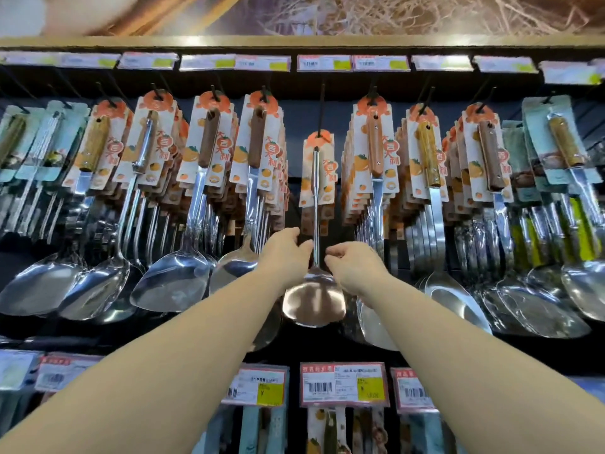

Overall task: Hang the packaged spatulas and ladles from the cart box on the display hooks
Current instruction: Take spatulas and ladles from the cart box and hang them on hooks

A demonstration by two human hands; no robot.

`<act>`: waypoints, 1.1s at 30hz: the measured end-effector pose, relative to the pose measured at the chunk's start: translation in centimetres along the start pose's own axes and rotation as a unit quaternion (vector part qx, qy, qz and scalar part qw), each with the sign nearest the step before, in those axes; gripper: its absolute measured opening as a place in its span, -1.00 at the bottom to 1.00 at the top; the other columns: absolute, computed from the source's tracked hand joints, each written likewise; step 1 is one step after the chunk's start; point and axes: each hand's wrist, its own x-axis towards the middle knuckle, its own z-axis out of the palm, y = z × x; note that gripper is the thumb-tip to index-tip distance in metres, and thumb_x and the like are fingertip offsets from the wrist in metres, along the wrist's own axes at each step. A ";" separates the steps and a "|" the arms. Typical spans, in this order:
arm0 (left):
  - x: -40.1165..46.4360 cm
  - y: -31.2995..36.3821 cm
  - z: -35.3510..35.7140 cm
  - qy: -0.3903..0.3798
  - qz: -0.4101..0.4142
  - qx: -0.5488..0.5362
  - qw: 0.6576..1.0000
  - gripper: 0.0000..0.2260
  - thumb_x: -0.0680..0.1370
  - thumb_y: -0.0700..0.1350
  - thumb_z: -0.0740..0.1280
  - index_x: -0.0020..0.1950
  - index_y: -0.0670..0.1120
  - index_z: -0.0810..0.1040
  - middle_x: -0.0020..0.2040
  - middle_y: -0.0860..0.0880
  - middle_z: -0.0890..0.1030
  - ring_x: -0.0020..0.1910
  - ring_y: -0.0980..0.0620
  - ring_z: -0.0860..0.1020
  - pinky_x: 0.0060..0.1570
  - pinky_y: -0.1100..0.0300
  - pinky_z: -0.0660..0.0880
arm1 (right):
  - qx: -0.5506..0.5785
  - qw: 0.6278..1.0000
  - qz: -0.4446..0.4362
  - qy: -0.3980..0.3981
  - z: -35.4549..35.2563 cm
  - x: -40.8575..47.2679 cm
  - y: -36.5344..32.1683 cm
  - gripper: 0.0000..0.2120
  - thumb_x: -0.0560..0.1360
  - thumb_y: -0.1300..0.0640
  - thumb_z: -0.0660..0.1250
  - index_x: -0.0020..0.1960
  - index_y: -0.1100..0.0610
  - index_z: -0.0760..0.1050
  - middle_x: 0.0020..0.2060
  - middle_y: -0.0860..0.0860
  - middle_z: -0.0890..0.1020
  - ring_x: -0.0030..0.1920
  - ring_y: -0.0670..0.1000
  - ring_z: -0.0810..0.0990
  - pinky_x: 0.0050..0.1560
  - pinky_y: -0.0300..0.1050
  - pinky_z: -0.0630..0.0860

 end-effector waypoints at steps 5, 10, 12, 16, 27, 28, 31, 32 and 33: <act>-1.4 0.1 -0.2 0.043 0.073 -0.039 0.996 -0.64 0.59 -0.05 0.25 0.37 -0.10 0.43 0.31 -0.06 0.52 0.28 -0.05 0.46 0.30 0.11 0.35 | -0.038 0.994 -0.042 0.094 -0.8 -2.6 0.2 -0.72 0.58 0.12 0.22 0.24 0.09 0.57 0.20 -0.01 0.61 0.19 0.01 0.55 0.24 -0.17 0.41; -3.9 2.7 2.4 0.034 0.157 -0.052 0.986 -0.67 0.57 -0.03 0.26 0.33 -0.07 0.48 0.28 -0.05 0.53 0.28 -0.04 0.44 0.28 0.13 0.33 | -0.067 0.982 -0.032 0.173 -4.3 -5.9 2.5 -0.73 0.57 0.13 0.22 0.21 0.09 0.59 0.12 -0.02 0.65 0.13 -0.02 0.57 0.06 -0.25 0.39; -5.6 4.5 4.2 0.015 0.183 -0.062 0.981 -0.68 0.57 -0.02 0.26 0.31 -0.07 0.49 0.24 -0.06 0.55 0.26 -0.06 0.46 0.23 0.14 0.35 | -0.085 0.979 -0.009 0.186 -6.7 -7.4 4.2 -0.73 0.56 0.12 0.23 0.22 0.08 0.58 0.12 -0.03 0.65 0.11 -0.03 0.57 0.04 -0.26 0.38; -10.1 9.5 9.2 -0.036 0.218 -0.075 0.972 -0.65 0.56 0.02 0.28 0.31 -0.08 0.50 0.26 -0.07 0.54 0.27 -0.08 0.46 0.25 0.10 0.36 | -0.149 0.966 0.053 0.205 -13.5 -11.4 8.6 -0.70 0.55 0.07 0.24 0.25 0.05 0.55 0.16 -0.04 0.63 0.16 0.00 0.56 0.17 -0.16 0.44; -30.2 32.0 31.4 -0.232 0.308 -0.023 0.922 -0.70 0.50 0.12 0.28 0.10 -0.04 0.57 0.05 -0.11 0.60 0.09 -0.20 0.54 0.00 -0.01 0.52 | -0.447 0.840 0.252 0.174 -41.6 -32.2 23.2 -0.70 0.55 -0.01 0.22 0.21 0.06 0.54 0.10 0.13 0.61 0.08 0.21 0.58 0.01 0.04 0.57; -32.4 34.2 33.3 -0.241 0.323 -0.019 0.915 -0.69 0.51 0.13 0.28 0.10 -0.05 0.55 0.06 -0.10 0.59 0.10 -0.18 0.54 -0.01 0.01 0.51 | -0.475 0.821 0.267 0.168 -43.9 -34.3 24.4 -0.70 0.54 -0.03 0.22 0.20 0.05 0.53 0.08 0.13 0.61 0.06 0.21 0.58 -0.01 0.07 0.58; -38.5 40.0 38.5 -0.259 0.366 -0.030 0.893 -0.63 0.51 0.18 0.26 0.21 -0.01 0.52 0.14 -0.06 0.56 0.14 -0.14 0.51 0.05 -0.01 0.50 | -0.513 0.783 0.312 0.165 -50.2 -39.8 27.7 -0.70 0.54 -0.06 0.22 0.19 0.04 0.52 0.02 0.12 0.60 0.04 0.21 0.58 -0.06 0.06 0.58; -40.4 41.7 40.0 -0.275 0.373 -0.039 0.885 -0.61 0.52 0.18 0.25 0.24 0.00 0.50 0.16 -0.05 0.55 0.16 -0.14 0.50 0.05 -0.01 0.50 | -0.514 0.774 0.331 0.166 -52.0 -41.5 28.8 -0.70 0.54 -0.05 0.22 0.19 0.04 0.52 0.03 0.12 0.60 0.05 0.20 0.58 -0.06 0.04 0.58; -42.2 43.3 41.9 -0.292 0.379 -0.050 0.877 -0.60 0.53 0.18 0.23 0.28 0.01 0.48 0.19 -0.04 0.54 0.18 -0.13 0.49 0.07 -0.02 0.49 | -0.514 0.766 0.348 0.166 -53.7 -43.1 30.1 -0.69 0.54 -0.05 0.23 0.21 0.05 0.52 0.06 0.11 0.60 0.08 0.20 0.58 -0.04 0.03 0.56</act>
